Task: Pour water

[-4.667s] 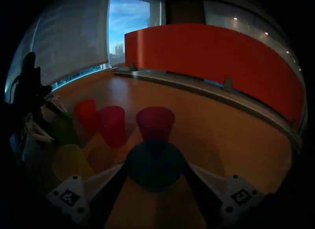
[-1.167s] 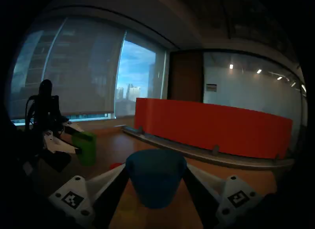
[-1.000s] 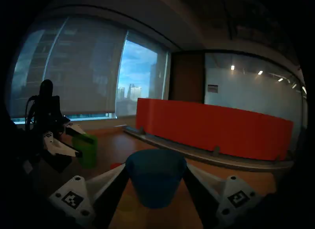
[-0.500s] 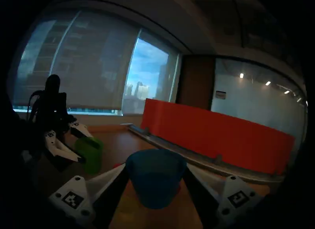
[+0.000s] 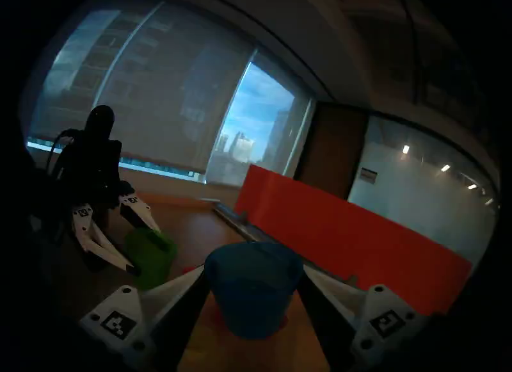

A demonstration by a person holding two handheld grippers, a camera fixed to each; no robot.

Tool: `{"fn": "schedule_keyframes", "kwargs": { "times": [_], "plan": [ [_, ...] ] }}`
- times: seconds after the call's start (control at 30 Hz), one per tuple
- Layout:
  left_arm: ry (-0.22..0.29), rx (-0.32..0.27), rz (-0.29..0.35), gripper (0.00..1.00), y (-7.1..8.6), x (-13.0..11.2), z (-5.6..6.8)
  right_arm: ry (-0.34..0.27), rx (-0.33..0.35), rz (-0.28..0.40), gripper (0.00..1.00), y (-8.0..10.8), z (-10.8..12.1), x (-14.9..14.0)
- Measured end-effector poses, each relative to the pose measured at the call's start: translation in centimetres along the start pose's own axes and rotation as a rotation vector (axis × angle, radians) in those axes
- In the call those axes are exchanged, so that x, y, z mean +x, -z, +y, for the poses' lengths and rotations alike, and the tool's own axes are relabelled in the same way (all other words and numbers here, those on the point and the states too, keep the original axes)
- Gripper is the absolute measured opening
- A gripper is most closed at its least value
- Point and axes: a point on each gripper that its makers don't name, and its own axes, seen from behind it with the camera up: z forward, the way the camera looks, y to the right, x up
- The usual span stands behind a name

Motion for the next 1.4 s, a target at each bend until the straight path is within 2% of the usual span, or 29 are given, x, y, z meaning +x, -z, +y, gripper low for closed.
{"fn": "schedule_keyframes", "kwargs": {
  "times": [0.6,1.4],
  "plan": [
    [-0.008,-0.024,-0.002,0.86,-0.6,-0.6,0.8,0.226,0.007,0.029,0.90,-1.1,-1.0,3.0],
    [0.000,-0.034,0.024,0.86,-1.1,0.6,0.9,0.459,0.042,0.018,0.90,-3.2,-2.3,5.2]
  ]
}}
